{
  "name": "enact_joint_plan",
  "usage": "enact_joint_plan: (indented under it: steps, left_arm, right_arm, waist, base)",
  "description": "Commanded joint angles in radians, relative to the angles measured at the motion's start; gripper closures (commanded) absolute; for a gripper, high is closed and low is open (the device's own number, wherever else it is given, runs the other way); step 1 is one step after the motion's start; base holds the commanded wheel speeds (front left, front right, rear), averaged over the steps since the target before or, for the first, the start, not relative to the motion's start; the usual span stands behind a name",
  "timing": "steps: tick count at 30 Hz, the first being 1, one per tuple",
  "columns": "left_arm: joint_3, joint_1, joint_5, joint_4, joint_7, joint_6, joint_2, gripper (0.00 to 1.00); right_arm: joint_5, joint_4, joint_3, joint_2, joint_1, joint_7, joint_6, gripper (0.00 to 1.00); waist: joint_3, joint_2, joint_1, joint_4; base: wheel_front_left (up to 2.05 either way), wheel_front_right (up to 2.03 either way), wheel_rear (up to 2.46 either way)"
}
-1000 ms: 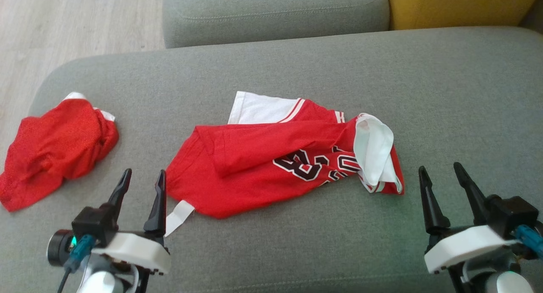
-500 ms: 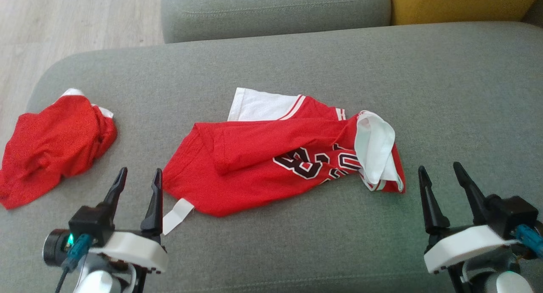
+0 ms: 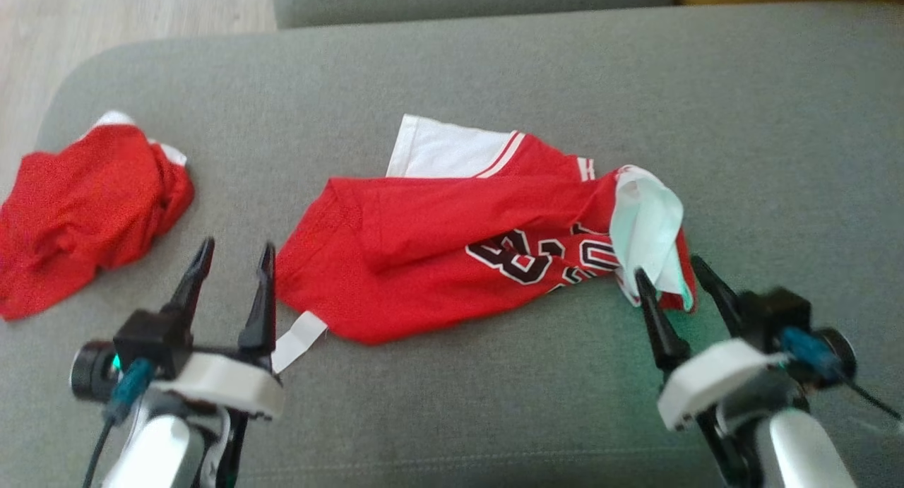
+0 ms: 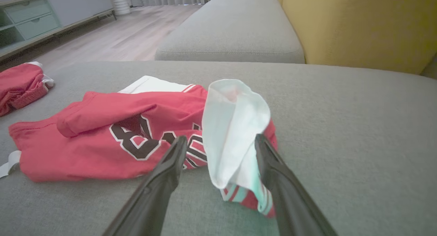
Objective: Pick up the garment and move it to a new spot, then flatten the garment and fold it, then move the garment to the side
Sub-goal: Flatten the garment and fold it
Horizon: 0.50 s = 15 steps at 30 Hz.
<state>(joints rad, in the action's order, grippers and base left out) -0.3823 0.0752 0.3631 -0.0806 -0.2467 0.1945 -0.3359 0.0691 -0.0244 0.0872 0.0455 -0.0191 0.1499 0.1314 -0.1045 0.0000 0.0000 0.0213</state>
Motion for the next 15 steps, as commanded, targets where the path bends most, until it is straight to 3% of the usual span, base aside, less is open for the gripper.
enact_joint_plan:
  steps: [1, 15]
  left_arm:
    - [0.030, 0.077, -0.011, 0.038, -0.004, 0.000, -0.018, 0.00]
    - [0.005, 0.155, -0.026, 0.011, -0.012, -0.024, 0.017, 0.00]
  right_arm:
    - [-0.016, 0.001, 0.037, 0.008, 0.085, 0.003, -0.001, 0.00]
    - [-0.115, -0.263, 0.052, 0.011, 0.276, -0.006, -0.001, 0.00]
  waist:
    - [-0.033, 0.0000, 0.0000, -0.019]
    - [-0.099, 0.0000, 0.0000, -0.049]
  base:
    - [0.00, 0.00, 0.00]
    - [0.00, 0.00, 0.00]
